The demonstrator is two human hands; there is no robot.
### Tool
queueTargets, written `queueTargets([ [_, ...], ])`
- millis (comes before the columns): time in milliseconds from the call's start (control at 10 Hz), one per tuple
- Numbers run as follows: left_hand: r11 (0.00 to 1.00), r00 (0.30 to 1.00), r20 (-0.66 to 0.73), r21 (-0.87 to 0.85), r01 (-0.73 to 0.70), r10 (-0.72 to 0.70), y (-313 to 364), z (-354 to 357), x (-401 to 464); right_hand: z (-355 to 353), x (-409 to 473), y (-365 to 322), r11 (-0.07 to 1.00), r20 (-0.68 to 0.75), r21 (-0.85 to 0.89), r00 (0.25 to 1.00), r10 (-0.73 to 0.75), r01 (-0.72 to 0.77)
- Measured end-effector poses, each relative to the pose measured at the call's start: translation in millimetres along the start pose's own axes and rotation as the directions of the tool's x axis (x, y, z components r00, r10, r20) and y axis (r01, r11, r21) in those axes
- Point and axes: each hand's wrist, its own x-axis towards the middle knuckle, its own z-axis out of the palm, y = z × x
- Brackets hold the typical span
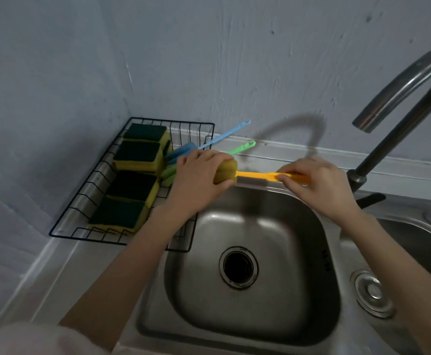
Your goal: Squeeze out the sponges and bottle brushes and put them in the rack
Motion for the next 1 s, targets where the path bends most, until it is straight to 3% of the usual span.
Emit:
queueTargets([
  [300,0.927,0.952,-0.003,-0.232,0.296,-0.305,-76,10,-14,38,73,-55,0.96,0.258,-0.115,0.941,-0.22,0.256],
  [500,0.913,0.933,0.162,-0.21,0.351,-0.321,-92,28,-14,55,88,-61,0.928,0.38,-0.204,0.898,-0.219,0.313],
  [900,0.924,0.909,0.254,-0.111,0.366,-0.33,-98,30,-17,53,79,-72,0.969,0.351,-0.162,0.929,-0.117,0.184],
  [1000,0.933,0.921,0.223,-0.09,0.347,-0.321,-95,26,-17,47,76,-72,0.979,0.311,-0.147,0.946,-0.093,0.144],
])
